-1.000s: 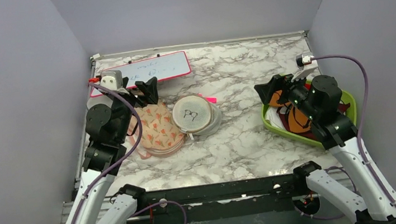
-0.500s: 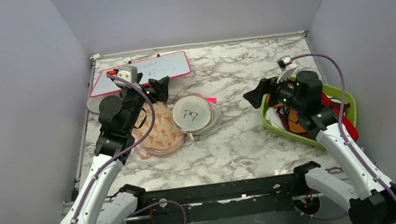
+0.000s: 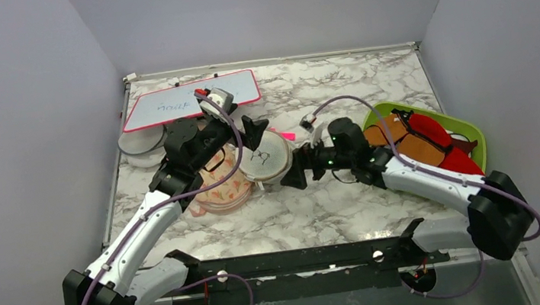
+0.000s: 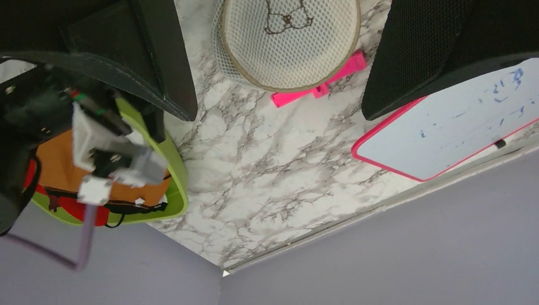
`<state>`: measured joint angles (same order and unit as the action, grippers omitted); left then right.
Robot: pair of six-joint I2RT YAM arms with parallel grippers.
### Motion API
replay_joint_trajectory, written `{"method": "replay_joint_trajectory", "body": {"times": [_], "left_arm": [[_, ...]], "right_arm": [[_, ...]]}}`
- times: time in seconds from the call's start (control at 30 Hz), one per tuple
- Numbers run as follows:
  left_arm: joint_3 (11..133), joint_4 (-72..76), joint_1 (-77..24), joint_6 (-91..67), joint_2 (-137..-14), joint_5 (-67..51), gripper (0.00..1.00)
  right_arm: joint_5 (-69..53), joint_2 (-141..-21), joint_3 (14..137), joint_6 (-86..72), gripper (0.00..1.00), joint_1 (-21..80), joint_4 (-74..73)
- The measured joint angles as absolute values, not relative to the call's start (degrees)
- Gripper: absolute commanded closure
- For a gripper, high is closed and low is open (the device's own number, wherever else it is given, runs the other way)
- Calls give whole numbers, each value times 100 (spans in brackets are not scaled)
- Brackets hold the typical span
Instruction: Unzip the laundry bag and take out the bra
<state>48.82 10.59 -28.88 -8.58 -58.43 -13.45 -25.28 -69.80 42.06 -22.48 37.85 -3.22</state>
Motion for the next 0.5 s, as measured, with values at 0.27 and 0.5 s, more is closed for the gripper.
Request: {"method": "replay_joint_trajectory", "body": {"times": [0.27, 0.5], "left_arm": [[5026, 998, -3334, -484, -5889, -1221, 1], [5135, 777, -3741, -200, -6139, -1028, 1]], "right_arm": [[-2416, -7937, 4095, -3127, 9, 4394, 473], [-1562, -7933, 3653, -3889, 19, 4392, 864]]}}
